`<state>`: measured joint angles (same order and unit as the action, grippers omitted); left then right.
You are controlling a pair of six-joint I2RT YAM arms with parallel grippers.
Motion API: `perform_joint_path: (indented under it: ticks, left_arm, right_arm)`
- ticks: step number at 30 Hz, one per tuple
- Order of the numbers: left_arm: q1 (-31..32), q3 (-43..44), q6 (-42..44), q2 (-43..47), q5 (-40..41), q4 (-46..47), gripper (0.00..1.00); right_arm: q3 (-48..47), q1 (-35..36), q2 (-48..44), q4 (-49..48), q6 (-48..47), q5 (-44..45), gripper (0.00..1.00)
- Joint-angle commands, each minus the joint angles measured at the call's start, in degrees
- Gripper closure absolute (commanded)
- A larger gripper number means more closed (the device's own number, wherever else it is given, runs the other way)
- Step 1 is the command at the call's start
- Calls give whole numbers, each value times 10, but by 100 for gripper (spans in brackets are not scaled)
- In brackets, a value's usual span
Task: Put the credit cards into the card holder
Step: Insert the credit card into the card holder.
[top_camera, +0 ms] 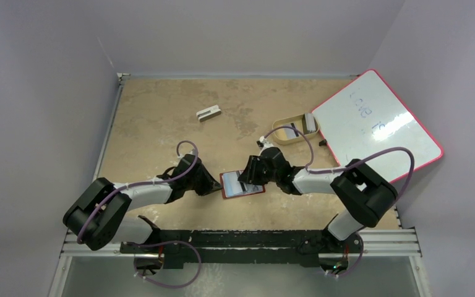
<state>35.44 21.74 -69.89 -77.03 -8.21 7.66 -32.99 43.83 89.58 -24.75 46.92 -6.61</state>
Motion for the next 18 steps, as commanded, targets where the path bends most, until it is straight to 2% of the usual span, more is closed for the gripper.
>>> perform_joint_path:
  ticks: [1, 7, 15, 18]
  left_arm:
    - [5, 0, 11, -12, 9, -26, 95]
    - [5, 7, 13, -16, 9, -25, 95]
    - [5, 24, 24, 3, 21, -58, 95]
    - [5, 24, 23, 3, 23, -59, 95]
  right_arm:
    - [-17, 20, 20, -23, 1, -30, 63]
    - [-22, 37, 31, -49, 24, -62, 65]
    - [-32, 37, 15, 30, 10, -27, 73]
    - [-44, 37, -8, 74, 4, -5, 70]
